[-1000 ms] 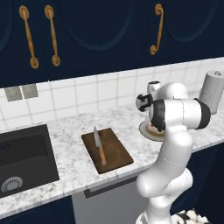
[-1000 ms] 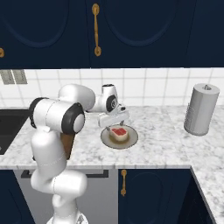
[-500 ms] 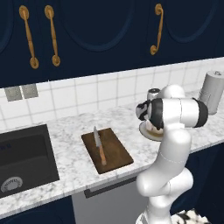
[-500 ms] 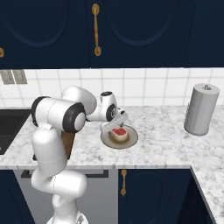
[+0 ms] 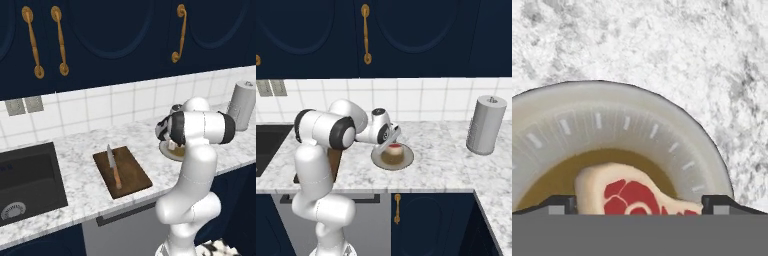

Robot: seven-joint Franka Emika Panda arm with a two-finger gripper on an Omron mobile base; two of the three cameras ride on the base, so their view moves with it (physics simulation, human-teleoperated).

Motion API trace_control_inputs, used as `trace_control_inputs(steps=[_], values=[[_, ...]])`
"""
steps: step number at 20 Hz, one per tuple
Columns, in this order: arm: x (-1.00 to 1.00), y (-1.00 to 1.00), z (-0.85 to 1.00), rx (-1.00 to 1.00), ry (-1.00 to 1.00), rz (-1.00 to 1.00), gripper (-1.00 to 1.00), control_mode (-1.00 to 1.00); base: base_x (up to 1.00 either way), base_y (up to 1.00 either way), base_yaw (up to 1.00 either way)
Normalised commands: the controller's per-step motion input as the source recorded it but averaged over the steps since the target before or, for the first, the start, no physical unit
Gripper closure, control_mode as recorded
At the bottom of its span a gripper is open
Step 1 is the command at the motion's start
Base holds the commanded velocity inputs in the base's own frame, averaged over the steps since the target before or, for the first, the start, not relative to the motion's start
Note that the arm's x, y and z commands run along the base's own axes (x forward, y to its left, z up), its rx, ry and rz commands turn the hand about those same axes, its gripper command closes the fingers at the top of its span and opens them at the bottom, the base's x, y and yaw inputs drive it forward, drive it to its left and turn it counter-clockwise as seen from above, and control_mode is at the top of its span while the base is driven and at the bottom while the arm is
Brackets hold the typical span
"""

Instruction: Pick up the knife from the drawer and place it on the cutting board. Then place the meat from the plate to the cutting board.

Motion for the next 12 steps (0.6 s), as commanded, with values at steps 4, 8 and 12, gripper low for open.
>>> trace_control_inputs(steps=[4, 8, 12], values=[[0.15, -0.04, -0.21, 0.00, 0.00, 0.10, -1.00, -1.00, 0.00, 0.00, 0.00], [0.13, -0.04, -0.53, -0.02, 0.01, 0.10, -1.00, -1.00, 0.00, 0.00, 0.00], [0.19, 0.00, -0.75, -0.08, 0.10, 0.12, -1.00, -1.00, 0.00, 0.00, 0.00]])
